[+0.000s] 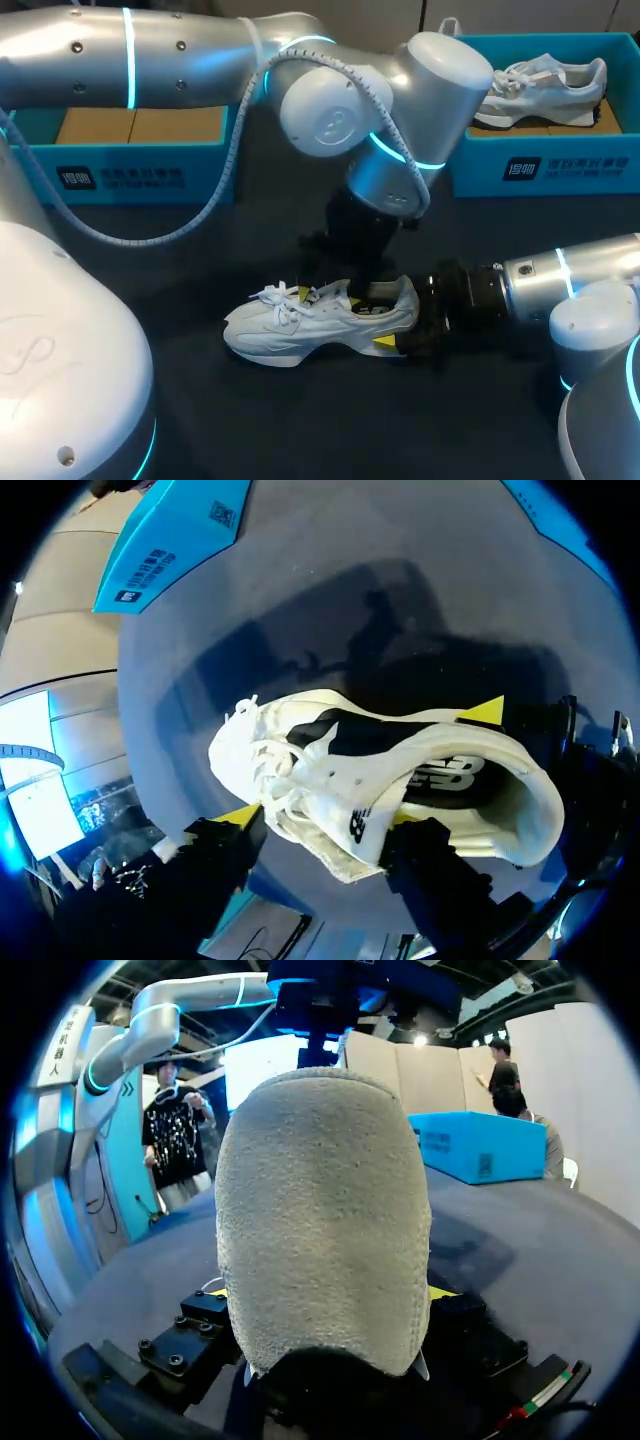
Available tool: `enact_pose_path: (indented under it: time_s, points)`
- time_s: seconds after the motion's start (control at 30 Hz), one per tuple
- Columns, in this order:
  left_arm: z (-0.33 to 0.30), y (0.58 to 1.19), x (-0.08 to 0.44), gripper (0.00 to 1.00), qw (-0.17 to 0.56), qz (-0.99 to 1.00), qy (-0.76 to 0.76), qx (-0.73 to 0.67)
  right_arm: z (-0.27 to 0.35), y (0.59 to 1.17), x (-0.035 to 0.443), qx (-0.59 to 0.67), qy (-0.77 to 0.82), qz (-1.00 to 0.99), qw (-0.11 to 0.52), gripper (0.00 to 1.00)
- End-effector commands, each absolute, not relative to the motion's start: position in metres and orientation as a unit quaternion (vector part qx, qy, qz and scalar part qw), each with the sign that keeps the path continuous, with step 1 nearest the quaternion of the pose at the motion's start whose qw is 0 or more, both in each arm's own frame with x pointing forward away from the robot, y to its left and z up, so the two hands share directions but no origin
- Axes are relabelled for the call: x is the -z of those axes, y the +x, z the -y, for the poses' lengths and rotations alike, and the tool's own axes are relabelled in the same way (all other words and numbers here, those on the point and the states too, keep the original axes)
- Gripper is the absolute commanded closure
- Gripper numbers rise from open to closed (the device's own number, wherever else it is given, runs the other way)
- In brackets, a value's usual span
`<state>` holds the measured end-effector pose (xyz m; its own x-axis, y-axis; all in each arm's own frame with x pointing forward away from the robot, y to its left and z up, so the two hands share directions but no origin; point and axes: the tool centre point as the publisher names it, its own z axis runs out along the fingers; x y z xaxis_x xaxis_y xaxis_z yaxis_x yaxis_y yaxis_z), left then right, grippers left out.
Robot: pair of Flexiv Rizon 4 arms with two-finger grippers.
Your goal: Take the shoe out of the shoebox, open the shoe tongue, remove and reinsert the insole, then place the shoe into the shoebox
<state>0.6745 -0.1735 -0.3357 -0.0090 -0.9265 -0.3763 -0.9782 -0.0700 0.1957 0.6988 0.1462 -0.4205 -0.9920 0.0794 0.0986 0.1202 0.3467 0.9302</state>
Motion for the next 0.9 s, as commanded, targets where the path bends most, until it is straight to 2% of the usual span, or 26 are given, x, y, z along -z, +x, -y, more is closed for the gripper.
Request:
enact_pose_path:
  time_s: [0.03,0.27,0.37,0.5,0.53,0.63,0.73,0.9]
  points:
    - [0.164,0.671,0.326,0.40,0.052,-0.683,-0.703,-0.194,-0.148,0.698,0.420,0.566,-0.061,0.822,0.019,1.00]
    - [0.165,0.670,0.322,0.60,0.041,-0.688,-0.701,-0.182,-0.148,0.698,0.420,0.566,-0.061,0.822,0.019,1.00]
    - [0.166,0.670,0.322,0.64,0.033,-0.692,-0.699,-0.178,-0.148,0.698,0.420,0.566,-0.061,0.822,0.019,1.00]
    - [0.167,0.670,0.321,0.64,0.015,-0.695,-0.698,-0.170,-0.148,0.698,0.420,0.566,-0.061,0.822,0.019,1.00]
    - [0.168,0.670,0.321,0.66,0.014,-0.696,-0.699,-0.166,-0.148,0.698,0.420,0.566,-0.061,0.822,0.019,1.00]
    - [0.168,0.670,0.317,0.77,0.008,-0.698,-0.698,-0.158,-0.148,0.698,0.420,0.566,-0.061,0.822,0.019,1.00]
    - [0.168,0.669,0.316,0.98,0.007,-0.700,-0.698,-0.151,-0.148,0.698,0.420,0.566,-0.061,0.822,0.019,1.00]
    - [0.163,0.670,0.315,1.00,-0.004,-0.697,-0.705,-0.133,-0.148,0.698,0.420,0.566,-0.061,0.822,0.019,1.00]
